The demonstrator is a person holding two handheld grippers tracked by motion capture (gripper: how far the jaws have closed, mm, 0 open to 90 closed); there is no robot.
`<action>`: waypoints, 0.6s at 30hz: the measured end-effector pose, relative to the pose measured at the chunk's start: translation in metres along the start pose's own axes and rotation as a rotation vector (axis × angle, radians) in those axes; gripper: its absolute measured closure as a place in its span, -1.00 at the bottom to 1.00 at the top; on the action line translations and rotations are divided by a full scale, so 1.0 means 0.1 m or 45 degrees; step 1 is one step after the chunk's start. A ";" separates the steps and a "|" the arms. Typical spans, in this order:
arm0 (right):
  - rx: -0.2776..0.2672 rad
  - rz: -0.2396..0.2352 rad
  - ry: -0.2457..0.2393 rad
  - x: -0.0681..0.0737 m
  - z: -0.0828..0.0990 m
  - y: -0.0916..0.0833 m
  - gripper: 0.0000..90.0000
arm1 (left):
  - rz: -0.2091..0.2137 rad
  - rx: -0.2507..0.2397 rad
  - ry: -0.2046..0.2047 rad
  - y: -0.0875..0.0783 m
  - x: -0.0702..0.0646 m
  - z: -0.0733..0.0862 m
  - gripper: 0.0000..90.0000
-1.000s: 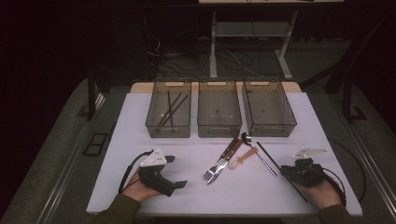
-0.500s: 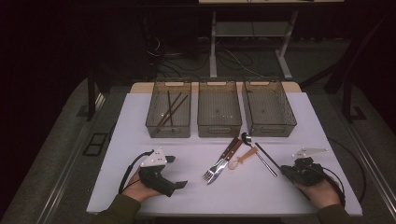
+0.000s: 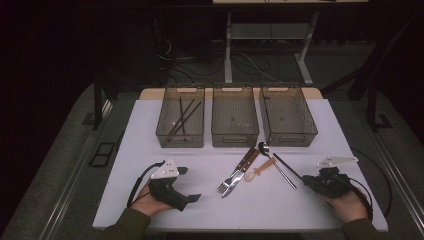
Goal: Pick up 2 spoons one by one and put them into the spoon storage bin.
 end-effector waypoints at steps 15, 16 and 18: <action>-0.066 -0.030 0.002 -0.01 -0.09 -0.16 0.90 | -0.001 0.002 0.003 0.00 0.00 0.00 -1.00; -0.076 -0.023 -0.002 -0.01 -0.11 -0.17 0.90 | -0.001 0.001 0.002 0.00 0.00 0.00 -1.00; -0.097 -0.036 -0.001 0.00 -0.13 -0.21 0.90 | -0.001 0.002 0.003 0.00 0.00 0.00 -1.00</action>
Point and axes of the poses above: each handheld gripper's, and its own axes: y roughly forward along the jaws, z roughly out of its underside, x roughly to its left, the point moved 10 cm from there along y, roughly forward along the jaws, and after that the axes turned 4 degrees about -y, right-handed, at the moved point
